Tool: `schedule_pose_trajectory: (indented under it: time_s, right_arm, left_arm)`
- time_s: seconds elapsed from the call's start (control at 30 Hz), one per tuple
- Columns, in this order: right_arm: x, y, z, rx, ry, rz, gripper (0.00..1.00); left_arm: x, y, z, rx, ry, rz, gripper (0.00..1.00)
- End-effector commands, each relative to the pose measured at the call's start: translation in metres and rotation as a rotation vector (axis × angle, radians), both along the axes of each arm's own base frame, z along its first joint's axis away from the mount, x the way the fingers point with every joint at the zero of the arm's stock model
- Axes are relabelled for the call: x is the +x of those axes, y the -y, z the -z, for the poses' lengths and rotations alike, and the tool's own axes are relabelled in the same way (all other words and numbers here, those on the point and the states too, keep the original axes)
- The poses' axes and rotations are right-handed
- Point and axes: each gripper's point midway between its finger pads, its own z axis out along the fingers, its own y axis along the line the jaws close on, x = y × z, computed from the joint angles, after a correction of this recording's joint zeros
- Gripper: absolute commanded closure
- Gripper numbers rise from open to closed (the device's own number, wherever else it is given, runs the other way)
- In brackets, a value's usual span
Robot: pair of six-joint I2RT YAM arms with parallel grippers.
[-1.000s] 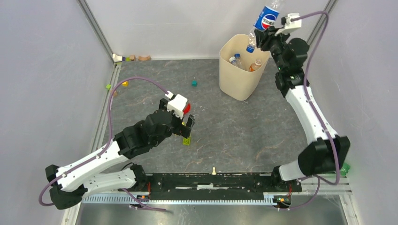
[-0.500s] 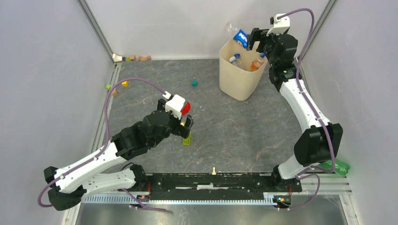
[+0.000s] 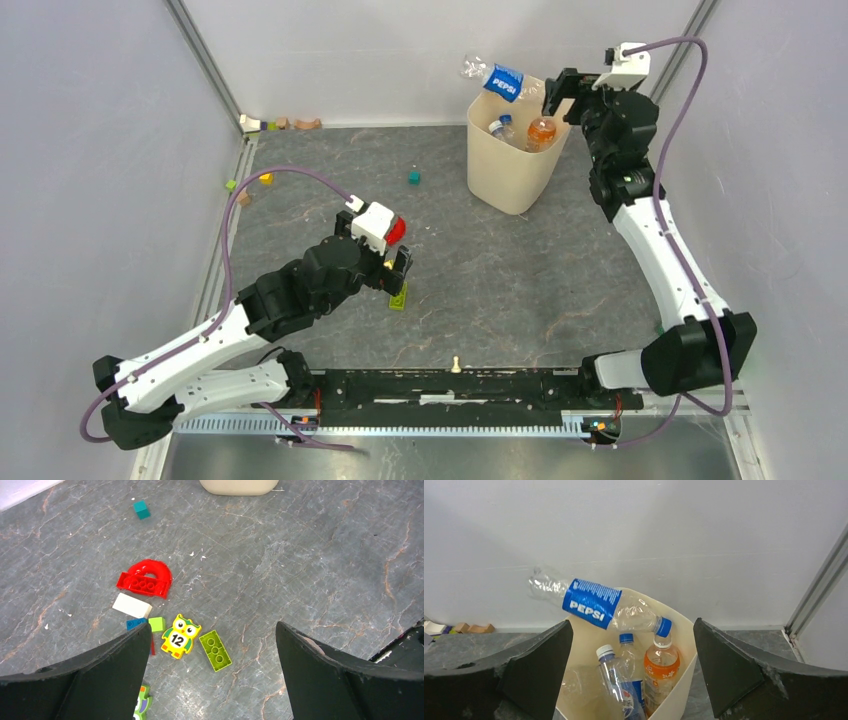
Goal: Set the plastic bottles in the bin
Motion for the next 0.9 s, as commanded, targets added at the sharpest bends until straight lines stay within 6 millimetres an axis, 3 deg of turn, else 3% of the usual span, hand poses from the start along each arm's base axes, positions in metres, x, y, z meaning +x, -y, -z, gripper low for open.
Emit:
schedule_pose_trajectory:
  time_s: [0.0, 0.13, 0.43, 0.53, 0.73, 0.87]
  right_arm:
    - [-0.020, 0.006, -0.007, 0.068, 0.017, 0.024, 0.02]
    - [-0.020, -0.010, 0.002, 0.103, 0.004, -0.060, 0.02]
    - [0.007, -0.037, 0.027, 0.168, -0.087, -0.157, 0.04]
    - [0.021, -0.048, 0.039, 0.189, -0.116, -0.182, 0.05]
    - [0.053, -0.093, 0.059, 0.149, -0.195, -0.238, 0.08]
    - [0.071, -0.091, 0.079, 0.102, -0.240, -0.177, 0.08]
  left_arm:
    - [0.001, 0.004, -0.011, -0.030, 0.038, 0.017, 0.00]
    - [0.001, 0.004, -0.012, -0.033, 0.038, 0.021, 0.00]
    - [0.001, 0.005, -0.010, -0.028, 0.036, 0.025, 0.00]
    - [0.001, 0.005, -0.009, -0.025, 0.034, 0.027, 0.00]
    - [0.002, 0.003, -0.008, -0.017, 0.038, 0.017, 0.00]
    - [0.002, 0.003, -0.007, -0.012, 0.039, 0.014, 0.00]
